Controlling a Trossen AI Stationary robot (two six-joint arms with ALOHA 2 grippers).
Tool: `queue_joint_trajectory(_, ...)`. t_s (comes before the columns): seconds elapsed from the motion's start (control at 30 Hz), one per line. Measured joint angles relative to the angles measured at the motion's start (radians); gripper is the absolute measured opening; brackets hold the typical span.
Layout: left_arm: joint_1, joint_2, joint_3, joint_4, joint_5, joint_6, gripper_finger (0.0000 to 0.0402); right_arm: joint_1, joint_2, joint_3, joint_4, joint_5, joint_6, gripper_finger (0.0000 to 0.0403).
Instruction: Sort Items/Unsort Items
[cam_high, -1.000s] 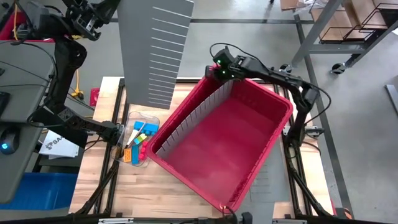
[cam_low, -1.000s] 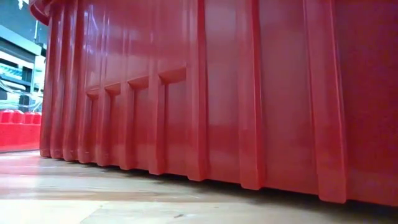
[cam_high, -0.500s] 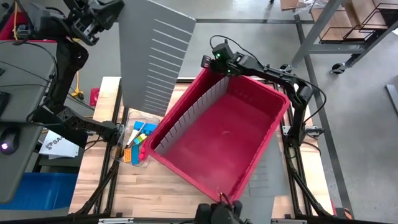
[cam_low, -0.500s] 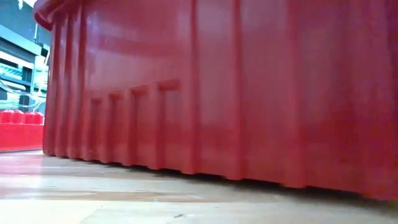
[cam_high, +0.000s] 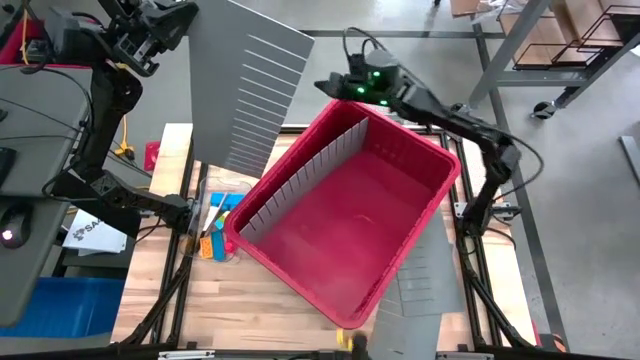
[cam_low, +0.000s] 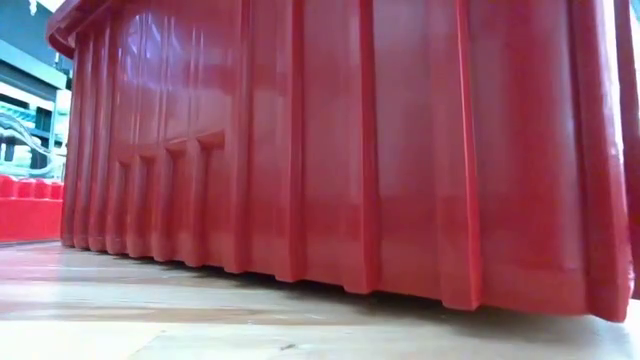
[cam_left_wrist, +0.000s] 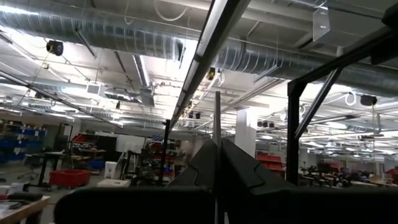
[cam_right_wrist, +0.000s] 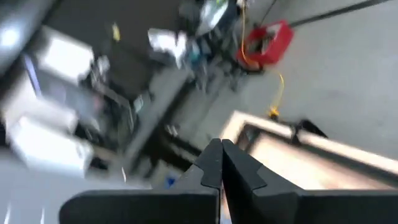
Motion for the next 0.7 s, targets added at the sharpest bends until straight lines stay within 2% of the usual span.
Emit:
queue_joint_trajectory(0.17, 0.028, 0.000, 0.000, -0.001, -0.001, 0.015, 0.0000, 0.165, -0.195, 0.000, -0.494, -0.009, -0.109, 0.0000)
queue_joint_trajectory(0.27, 0.052, 0.000, 0.000, -0.001, 0.000, 0.016, 0.0000, 0.335, -0.316, 0.000, -0.833, 0.019, 0.008, 0.0000)
queue_joint_trajectory(0.33, 0.064, 0.000, 0.000, -0.002, -0.001, 0.027, 0.0000, 0.477, -0.376, 0.000, -0.992, 0.040, 0.169, 0.0000)
queue_joint_trajectory(0.53, 0.089, 0.000, 0.000, -0.010, 0.008, 0.058, 0.0000, 0.936, -0.455, 0.000, -1.211, 0.147, 0.835, 0.0000)
queue_joint_trajectory(0.63, 0.091, 0.000, 0.000, -0.010, 0.023, 0.059, 0.0000, 1.105, -0.425, -0.027, -1.371, 0.150, 1.115, 0.0000)
queue_joint_trajectory(0.7, 0.091, 0.001, 0.000, -0.011, 0.024, 0.060, 0.0000, 1.179, -0.421, -0.082, -1.391, 0.159, 1.284, 0.0000)
